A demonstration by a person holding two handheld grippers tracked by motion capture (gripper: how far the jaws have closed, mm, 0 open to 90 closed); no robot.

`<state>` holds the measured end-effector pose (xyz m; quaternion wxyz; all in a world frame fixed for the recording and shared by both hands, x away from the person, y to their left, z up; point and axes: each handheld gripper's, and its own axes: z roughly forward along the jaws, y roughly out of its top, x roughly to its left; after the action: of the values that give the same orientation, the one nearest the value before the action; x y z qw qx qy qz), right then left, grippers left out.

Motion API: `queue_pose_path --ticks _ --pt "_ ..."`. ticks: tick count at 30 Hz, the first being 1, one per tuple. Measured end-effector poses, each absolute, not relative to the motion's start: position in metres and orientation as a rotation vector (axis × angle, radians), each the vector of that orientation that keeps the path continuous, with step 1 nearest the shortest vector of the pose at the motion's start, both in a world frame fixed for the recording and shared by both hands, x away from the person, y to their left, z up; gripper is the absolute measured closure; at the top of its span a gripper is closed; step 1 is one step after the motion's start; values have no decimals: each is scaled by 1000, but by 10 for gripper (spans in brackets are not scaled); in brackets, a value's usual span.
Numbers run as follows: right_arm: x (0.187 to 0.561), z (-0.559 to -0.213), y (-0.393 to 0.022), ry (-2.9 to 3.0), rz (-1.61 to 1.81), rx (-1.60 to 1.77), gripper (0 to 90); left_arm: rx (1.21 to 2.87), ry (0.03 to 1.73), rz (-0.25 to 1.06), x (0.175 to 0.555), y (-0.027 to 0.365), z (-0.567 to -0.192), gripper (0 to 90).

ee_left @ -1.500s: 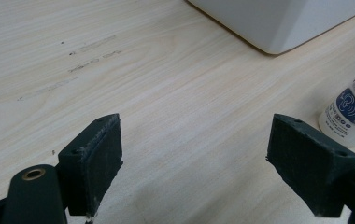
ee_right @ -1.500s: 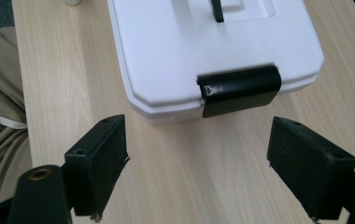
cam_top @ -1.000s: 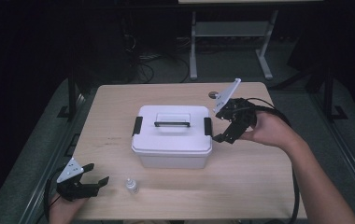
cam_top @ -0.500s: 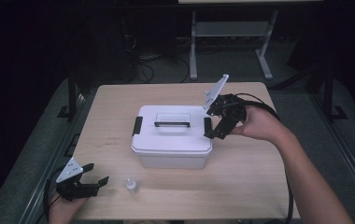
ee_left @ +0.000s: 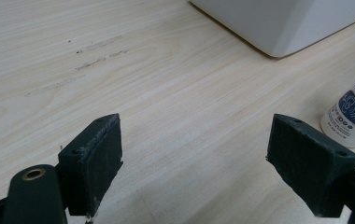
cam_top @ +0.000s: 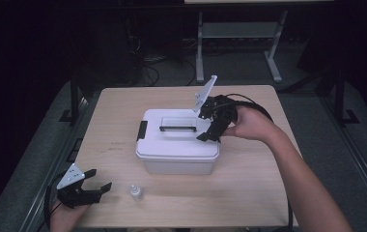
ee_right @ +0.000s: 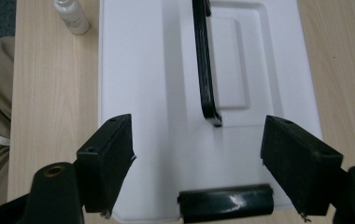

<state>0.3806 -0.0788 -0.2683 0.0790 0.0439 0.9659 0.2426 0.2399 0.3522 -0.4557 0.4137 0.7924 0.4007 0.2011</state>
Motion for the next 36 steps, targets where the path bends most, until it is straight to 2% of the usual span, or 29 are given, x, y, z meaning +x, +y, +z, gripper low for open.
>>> queue_pose_path --ticks 16,36 --pt "389 -272 -54 2908 722 62 360 1981 1011 506 239 353 -456 177" --pt "396 -278 -31 2941 693 15 633 1985 1011 504 239 353 -456 177"
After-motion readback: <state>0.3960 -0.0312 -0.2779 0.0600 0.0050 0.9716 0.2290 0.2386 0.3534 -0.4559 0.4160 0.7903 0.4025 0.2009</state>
